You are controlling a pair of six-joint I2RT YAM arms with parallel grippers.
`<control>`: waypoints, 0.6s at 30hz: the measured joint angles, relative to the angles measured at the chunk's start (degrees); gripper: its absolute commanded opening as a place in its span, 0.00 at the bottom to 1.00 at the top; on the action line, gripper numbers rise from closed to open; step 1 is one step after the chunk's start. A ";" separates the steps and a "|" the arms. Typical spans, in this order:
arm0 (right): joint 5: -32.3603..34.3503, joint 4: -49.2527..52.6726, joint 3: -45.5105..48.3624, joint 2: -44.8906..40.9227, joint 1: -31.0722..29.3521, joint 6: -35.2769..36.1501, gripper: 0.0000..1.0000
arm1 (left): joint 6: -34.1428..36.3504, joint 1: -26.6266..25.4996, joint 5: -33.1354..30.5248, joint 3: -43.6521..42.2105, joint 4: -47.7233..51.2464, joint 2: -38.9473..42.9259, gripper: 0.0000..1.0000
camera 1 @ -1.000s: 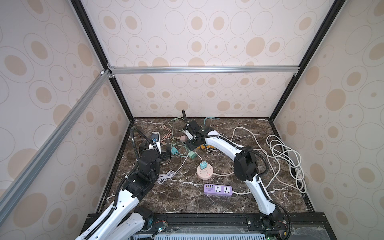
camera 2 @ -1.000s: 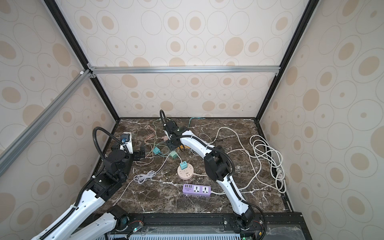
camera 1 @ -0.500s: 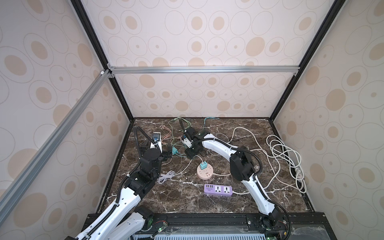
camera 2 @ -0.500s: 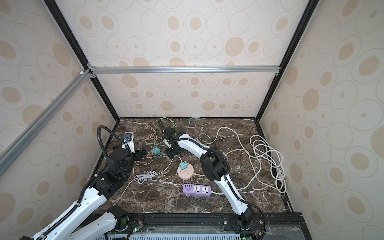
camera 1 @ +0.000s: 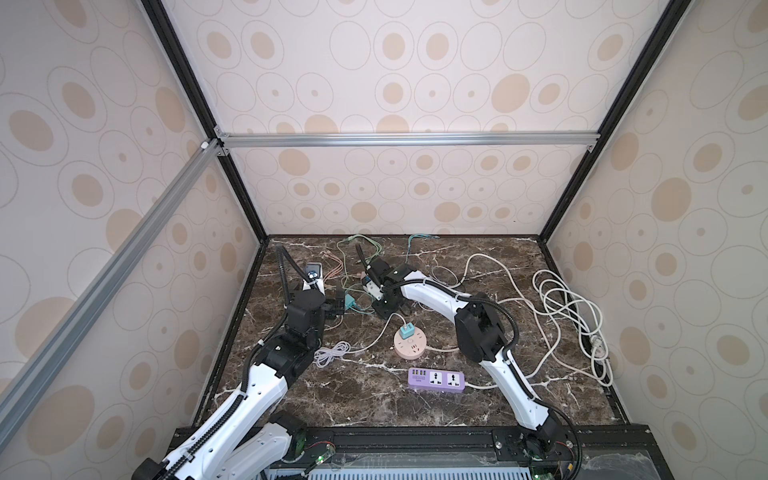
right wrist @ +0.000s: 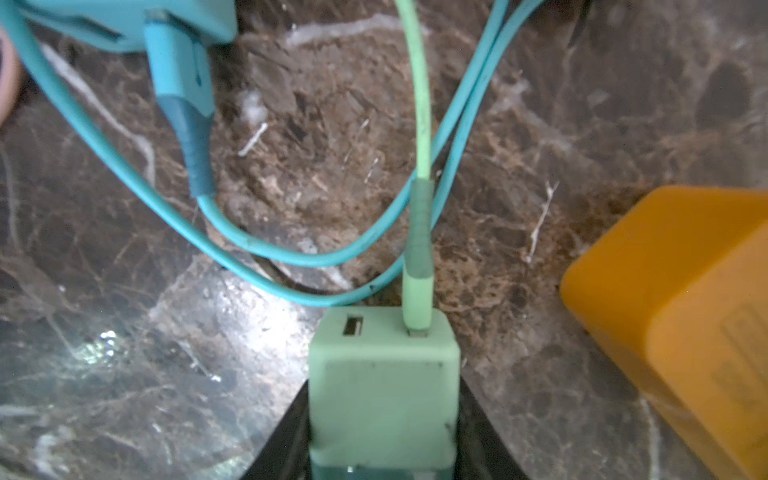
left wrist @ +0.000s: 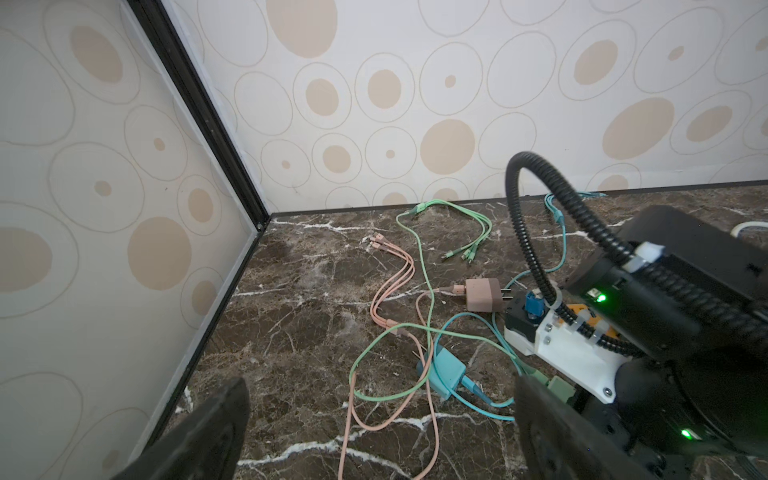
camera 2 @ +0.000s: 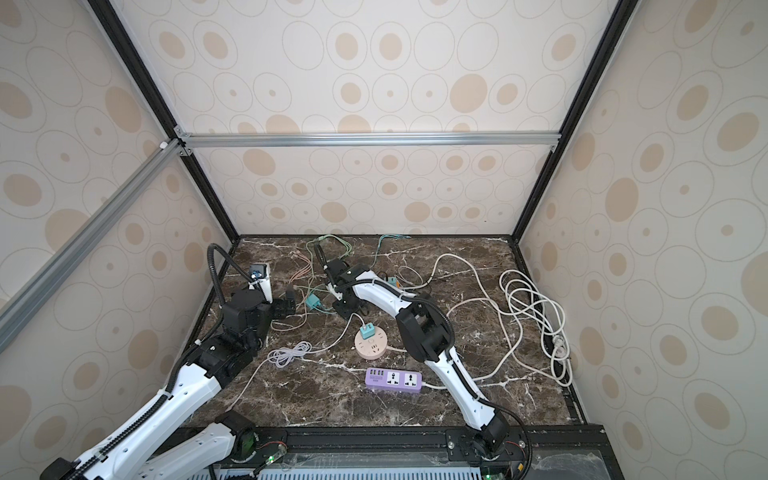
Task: Insert the plug
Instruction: 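Move right gripper to the mint-green charger and grasp it, then lift mint-green charger with right gripper while left gripper closes on it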
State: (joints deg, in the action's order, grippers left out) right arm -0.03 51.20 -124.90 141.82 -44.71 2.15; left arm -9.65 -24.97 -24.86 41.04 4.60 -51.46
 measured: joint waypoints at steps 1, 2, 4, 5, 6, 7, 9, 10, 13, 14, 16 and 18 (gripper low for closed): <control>0.61 -0.83 1.05 -0.66 -0.04 0.74 0.30 | -1.01 0.90 1.62 0.26 0.42 -0.79 0.98; 1.22 -1.97 2.71 -1.73 -0.04 1.55 0.30 | -1.97 1.70 3.52 0.57 0.61 -1.75 0.98; 2.14 -4.63 6.95 -4.96 -0.04 3.43 0.28 | -3.82 3.10 7.48 1.14 0.74 -3.69 0.98; 2.47 -6.58 9.68 -7.08 -0.04 4.44 0.28 | -4.66 3.65 9.29 1.42 0.79 -4.57 0.98; 2.69 -9.35 13.49 -10.27 -0.04 5.90 0.28 | -5.86 4.48 11.78 1.70 0.81 -5.81 0.98; 2.82 -12.94 17.94 -14.01 -0.04 7.54 0.27 | -7.17 5.35 14.67 1.86 0.76 -7.06 0.97; 2.56 -19.63 26.29 -21.40 -0.07 10.75 0.27 | -9.31 6.75 19.76 1.88 0.83 -9.05 0.95; 2.21 -24.11 30.93 -25.66 -0.09 12.85 0.28 | -10.29 7.32 22.40 1.88 0.94 -10.01 0.94; 0.79 -34.91 40.59 -34.69 -0.09 18.21 0.28 | -12.52 8.48 30.34 1.60 1.11 -11.78 0.92; 0.42 -38.01 42.73 -36.54 -0.09 19.69 0.29 | -12.94 8.68 32.54 1.42 1.11 -11.85 0.92; -0.26 -43.47 46.05 -38.93 -0.11 22.51 0.30 | -13.75 9.18 37.75 1.05 1.03 -11.61 0.91; -0.96 -47.21 48.39 -39.74 -0.13 24.76 0.30 | -14.27 9.46 42.60 0.63 0.48 -11.06 0.91</control>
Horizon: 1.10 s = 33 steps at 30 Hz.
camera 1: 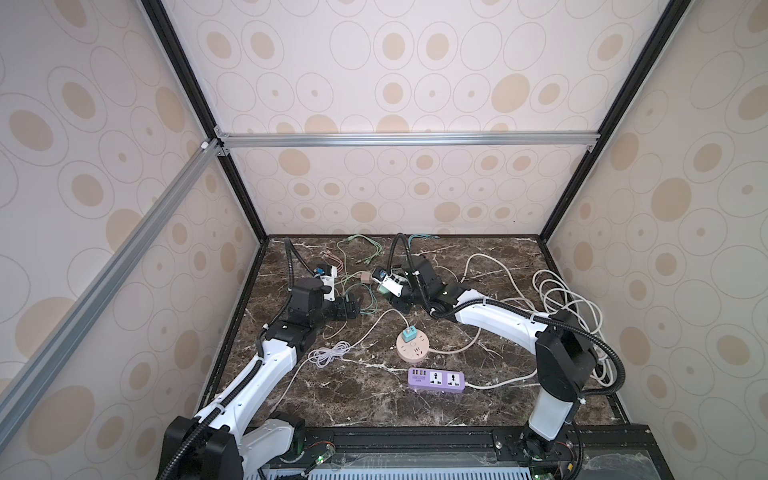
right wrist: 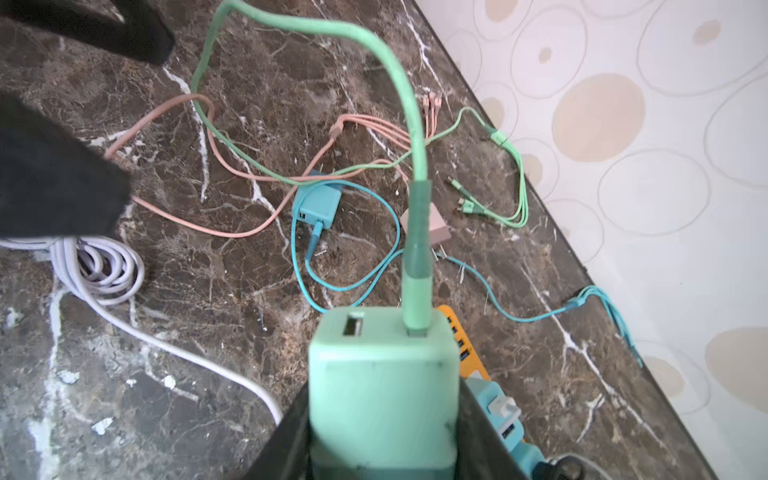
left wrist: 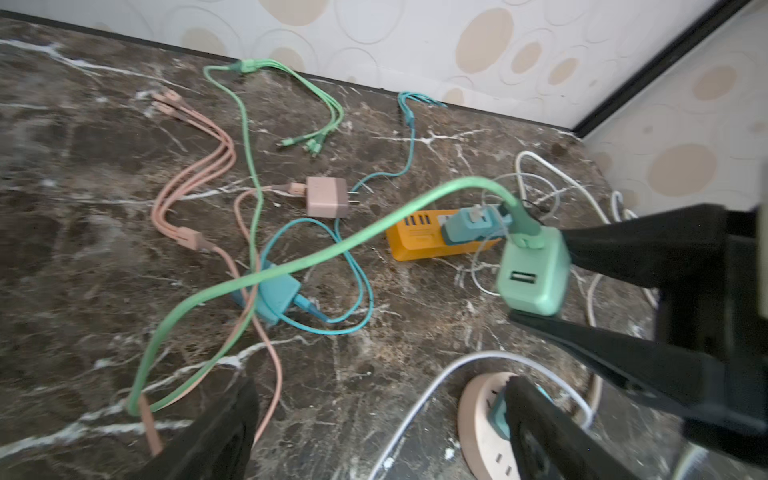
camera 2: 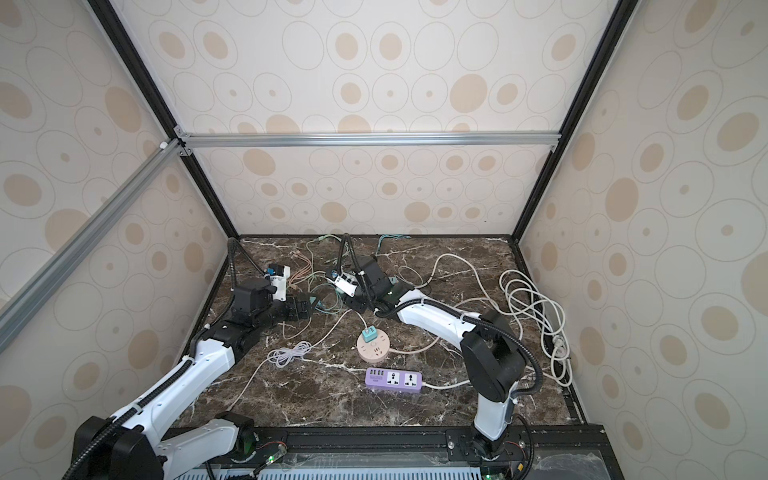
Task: Insert the plug
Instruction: 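Lift mint-green charger with right gripper while left gripper closes on it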
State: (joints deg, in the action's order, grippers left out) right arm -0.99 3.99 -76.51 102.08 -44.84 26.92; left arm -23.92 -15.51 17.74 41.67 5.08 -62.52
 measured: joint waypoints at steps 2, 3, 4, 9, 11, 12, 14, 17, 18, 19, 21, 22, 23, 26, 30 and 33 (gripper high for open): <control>-0.63 -2.99 2.21 -0.22 -0.09 1.73 0.30 | -0.50 0.15 4.61 -0.26 -0.48 0.57 0.89; -1.01 -4.35 3.52 -0.37 -0.17 2.60 0.30 | -0.68 0.20 7.02 -0.28 -0.94 0.79 0.87; -1.46 -5.77 4.85 -0.59 -0.24 3.39 0.30 | -0.76 0.22 9.11 -0.28 -1.49 0.85 0.85; -2.78 -11.10 9.57 -2.47 -1.14 7.74 0.29 | -0.46 0.66 14.43 -0.04 -1.11 0.11 0.78; -2.97 -12.63 10.08 -3.21 -1.81 9.75 0.29 | -0.15 0.85 15.52 0.57 -0.22 -0.98 0.77; -3.06 -13.55 10.36 -3.63 -2.19 10.67 0.29 | -0.02 0.92 15.91 0.83 0.07 -1.46 0.76; -3.34 -15.10 11.02 -4.68 -2.93 12.24 0.29 | 0.09 1.07 16.94 1.11 0.15 -2.14 0.75; -3.78 -16.98 11.85 -6.05 -3.72 13.79 0.29 | 0.13 1.18 18.18 1.11 -0.02 -2.27 0.71; -3.91 -17.38 11.98 -6.34 -3.91 14.21 0.29 | 0.15 1.22 18.56 1.11 -0.22 -2.27 0.69; -4.02 -17.81 12.17 -6.56 -4.07 14.64 0.30 | 0.13 1.29 19.12 1.11 -0.57 -2.29 0.67; -4.26 -18.49 12.52 -6.75 -4.37 15.41 0.30 | -0.02 1.38 19.98 1.11 -1.46 -2.32 0.63; -4.42 -18.69 12.61 -6.75 -4.61 15.80 0.30 | -0.11 1.38 20.44 1.11 -1.86 -2.32 0.59; -4.59 -18.80 12.70 -6.75 -4.76 16.11 0.30 | -0.22 1.40 20.81 1.11 -2.12 -2.32 0.56; -5.05 -19.21 13.27 -6.82 -5.38 16.74 0.30 | -0.35 1.46 21.86 1.09 -3.15 -2.34 0.47; -5.70 -19.65 13.57 -6.84 -5.73 16.94 0.30 | -0.61 1.64 23.10 0.98 -4.42 -2.34 0.35; -6.14 -19.91 13.57 -6.88 -5.73 16.59 0.30 | -0.72 1.64 24.26 0.94 -5.09 -2.34 0.32</control>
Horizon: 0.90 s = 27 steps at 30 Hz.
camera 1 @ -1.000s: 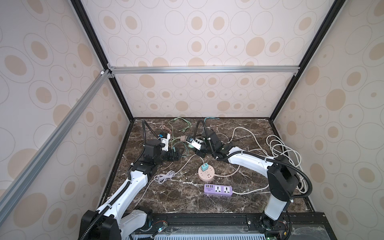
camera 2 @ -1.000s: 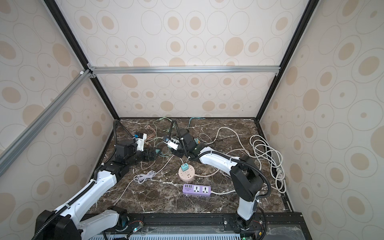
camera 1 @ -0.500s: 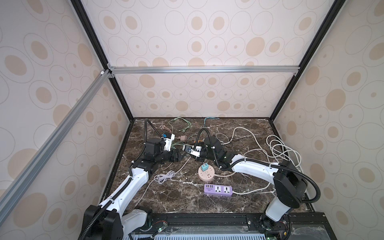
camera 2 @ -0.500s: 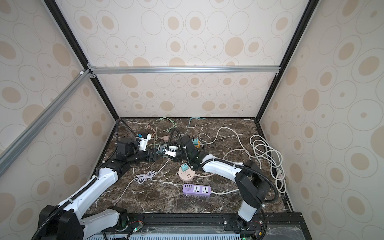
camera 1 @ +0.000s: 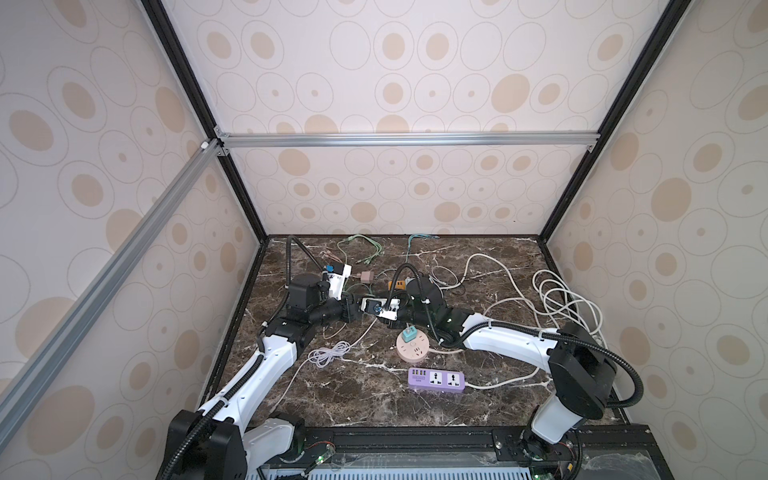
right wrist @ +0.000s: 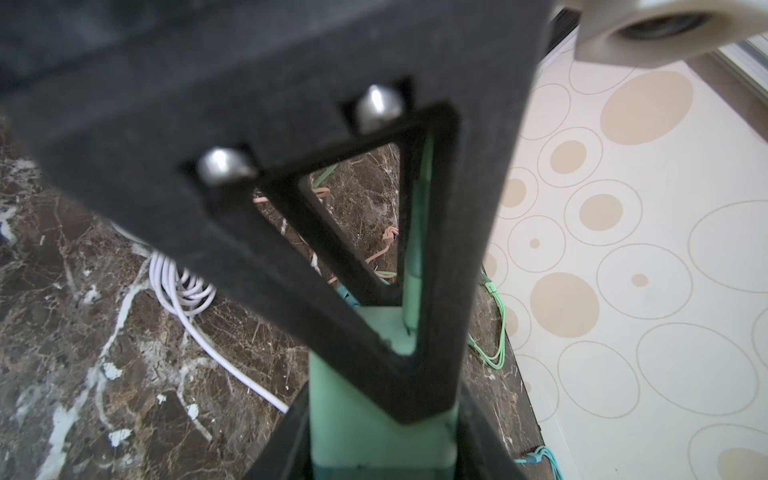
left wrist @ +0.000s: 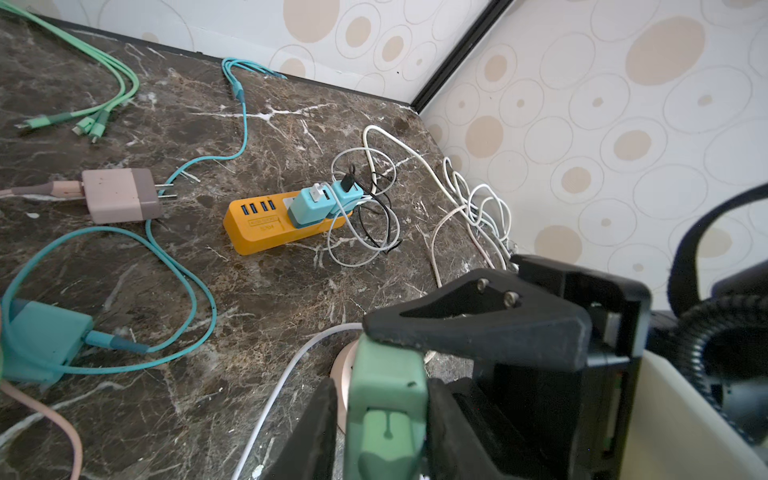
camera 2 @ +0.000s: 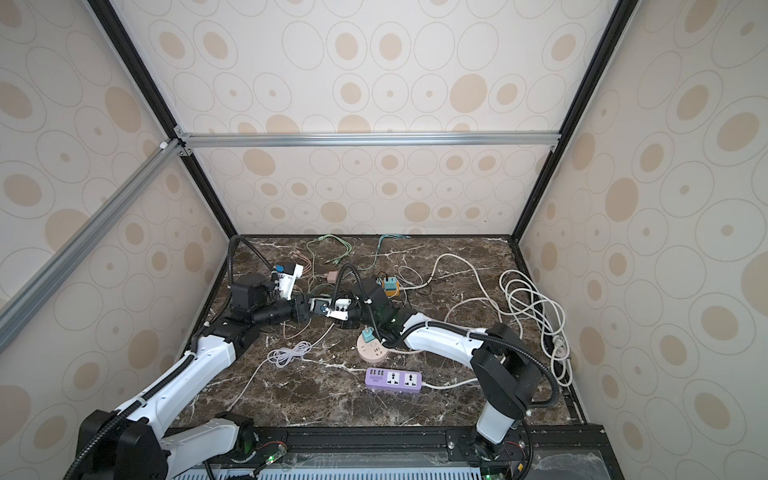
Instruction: Insert the plug
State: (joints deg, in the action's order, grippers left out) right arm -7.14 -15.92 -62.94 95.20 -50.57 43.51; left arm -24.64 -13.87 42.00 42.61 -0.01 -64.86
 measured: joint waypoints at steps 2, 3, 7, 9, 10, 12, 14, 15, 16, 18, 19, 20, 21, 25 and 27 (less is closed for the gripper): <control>-0.17 -0.11 0.00 -0.13 -0.02 -0.42 0.29 | -0.02 0.02 0.63 -0.13 -0.35 0.00 0.34; -0.20 -0.26 0.00 -0.17 -0.02 -0.61 0.29 | -0.02 0.02 0.98 -0.17 -0.42 0.00 0.35; -0.28 -0.96 0.22 -0.42 -0.02 -0.87 0.29 | 0.07 0.20 2.43 -0.31 -0.57 0.00 0.29; -0.48 -1.09 0.31 -0.59 -0.02 -1.09 0.29 | 0.81 0.39 3.06 -0.33 -0.55 0.00 0.17; -0.59 -1.14 0.33 -0.63 0.00 -1.07 0.29 | 1.27 0.44 3.34 -0.33 -0.57 0.02 0.10; -0.61 -1.18 0.39 -0.68 0.00 -0.94 0.30 | 1.53 0.63 3.80 -0.33 -0.55 0.04 0.00; -0.68 -1.22 0.50 -0.70 0.00 -1.01 0.36 | 1.51 0.66 4.02 -0.33 -0.42 0.04 0.00; -0.72 -1.22 0.50 -0.72 0.00 -1.09 0.47 | 1.51 0.70 4.00 -0.33 -0.35 0.04 0.00; -0.74 -1.22 0.50 -0.74 0.00 -1.44 0.61 | 1.51 0.76 3.93 -0.33 -0.26 0.17 0.00; -0.70 -1.20 0.48 -0.74 0.02 -3.26 0.98 | 1.55 0.92 3.17 -0.11 1.07 0.72 0.00; -0.72 -0.98 0.37 -0.74 0.13 -4.50 0.98 | 1.57 1.01 2.47 0.13 2.10 1.36 0.00; -0.79 -0.72 0.15 -0.74 0.22 -5.86 0.98 | 1.57 1.20 1.57 0.59 3.30 2.12 0.00; -0.83 -0.79 0.09 -0.72 0.39 -7.10 0.98 | 1.57 1.46 0.66 1.33 4.50 2.97 0.00; -0.22 -2.89 -0.07 0.09 1.57 -17.27 0.99 | 1.51 2.27 -3.19 8.24 9.09 6.64 0.00; 0.37 -4.04 -0.90 1.88 2.05 -23.37 0.99 | 1.49 2.34 -4.26 13.03 10.05 7.91 0.00</control>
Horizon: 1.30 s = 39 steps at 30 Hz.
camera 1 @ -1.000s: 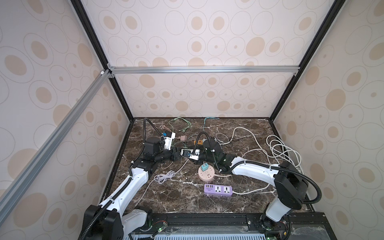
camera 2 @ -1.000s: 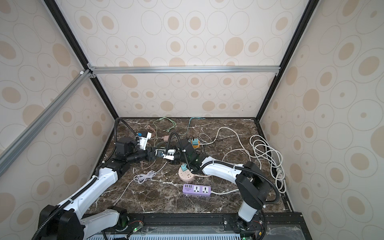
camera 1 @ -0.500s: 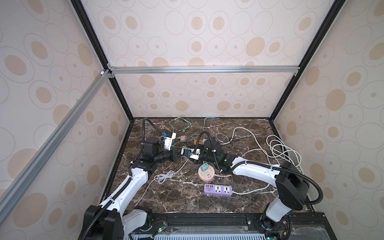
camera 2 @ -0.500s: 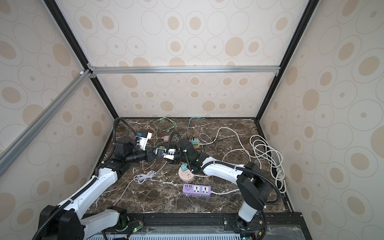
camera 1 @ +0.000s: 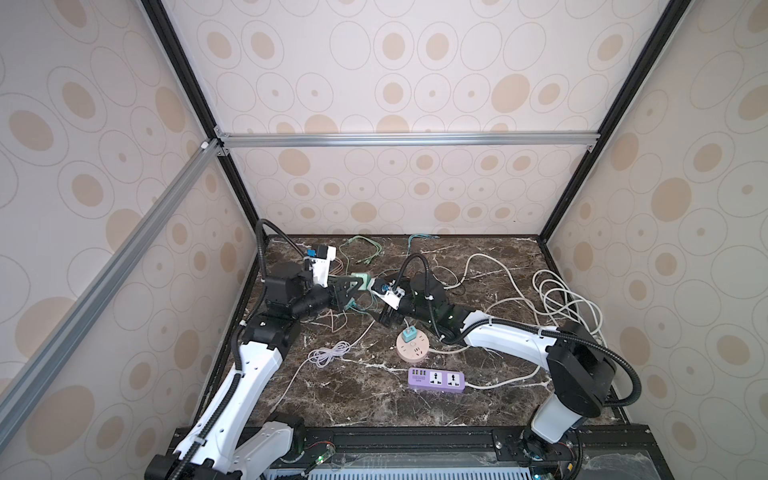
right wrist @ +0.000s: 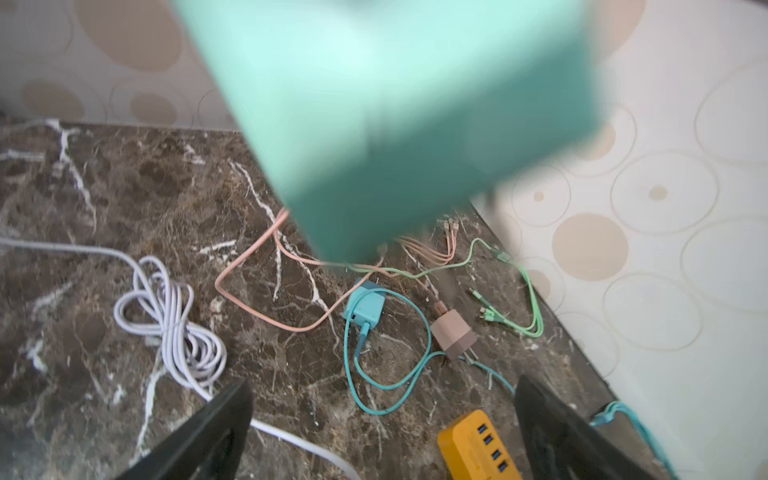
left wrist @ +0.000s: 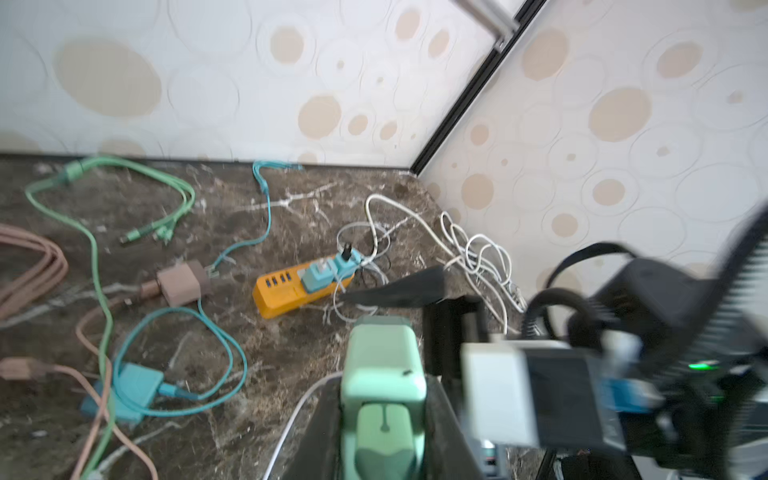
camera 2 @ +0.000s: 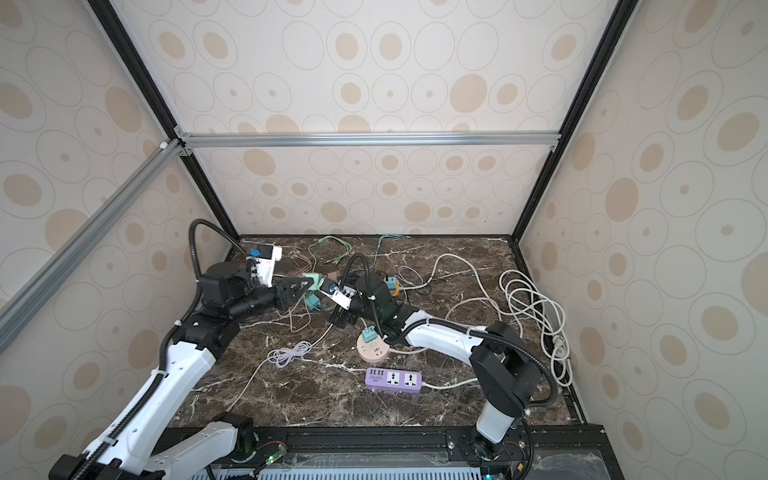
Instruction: Insert the plug
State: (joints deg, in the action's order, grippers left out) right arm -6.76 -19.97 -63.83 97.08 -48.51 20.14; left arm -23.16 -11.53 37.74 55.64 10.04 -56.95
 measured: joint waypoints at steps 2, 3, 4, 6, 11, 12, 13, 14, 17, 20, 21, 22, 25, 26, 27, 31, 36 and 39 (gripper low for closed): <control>1.09 -0.15 -1.95 2.91 0.20 -6.40 0.99 | 0.00 0.02 -0.61 4.76 0.59 0.85 0.00; 1.44 0.26 -3.37 4.57 0.24 -9.20 0.98 | 0.00 0.02 -0.72 6.56 0.87 1.05 0.00; 1.60 0.74 -4.92 6.27 0.24 -11.91 1.00 | 0.02 0.02 -0.76 8.59 1.27 1.16 0.00; 0.76 2.34 -8.11 9.16 0.28 -16.28 0.97 | 0.02 0.02 -0.79 11.43 1.84 1.07 0.00; -7.37 -0.81 -9.25 11.15 0.31 -21.07 0.91 | 0.00 0.02 -0.61 16.59 3.50 -1.11 0.00; -8.70 -2.69 -8.50 11.10 0.31 -21.22 0.90 | -0.02 0.02 -0.59 17.51 3.82 -1.84 0.00; -10.10 -4.96 -7.41 11.02 0.31 -21.22 0.90 | -0.04 0.02 -0.52 18.71 4.26 -2.73 0.00; -11.08 -6.25 -6.54 10.97 0.31 -21.16 0.90 | -0.04 0.02 -0.50 19.85 4.63 -3.54 0.00; -13.40 -7.48 -5.25 10.97 0.31 -20.72 0.90 | -0.07 0.09 -0.15 24.48 6.19 -5.99 0.00; -15.30 -8.33 -5.35 10.99 0.31 -20.81 0.88 | -0.07 0.13 0.61 28.74 6.60 -7.48 0.00; -16.00 -8.81 -5.57 11.19 0.28 -21.16 0.88 | -0.07 0.13 0.83 29.53 6.64 -7.61 0.00; -16.52 -9.44 -6.05 11.61 0.15 -21.66 0.88 | -0.07 0.13 0.98 30.05 6.67 -7.61 0.00; -15.15 -11.34 -8.85 14.43 -0.37 -23.39 0.86 | -0.07 0.15 1.18 30.27 6.80 -7.61 0.00; -14.21 -11.76 -10.01 15.74 -0.66 -24.04 0.85 | -0.04 0.15 1.18 30.27 6.91 -7.72 0.00; -13.57 -12.28 -11.23 17.35 -0.94 -24.81 0.83 | -0.04 0.15 1.18 30.27 7.06 -7.91 0.00; -12.04 -12.57 -15.15 22.91 -1.73 -27.50 0.49 | 0.00 0.17 1.11 30.27 8.00 -8.37 0.00; -6.64 -11.74 -16.35 24.65 -2.38 -29.83 0.07 | 2.73 0.24 -3.30 32.22 13.05 -8.63 0.00; -4.11 -9.20 -18.71 24.65 -1.51 -31.54 0.00 | 6.91 0.33 -11.76 39.04 20.09 -9.53 0.00</control>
State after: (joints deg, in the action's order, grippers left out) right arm -10.87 -29.17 -82.54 121.73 -50.02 -11.40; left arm -16.25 -11.20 25.98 94.67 30.13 -66.48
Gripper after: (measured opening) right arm 0.046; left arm 0.248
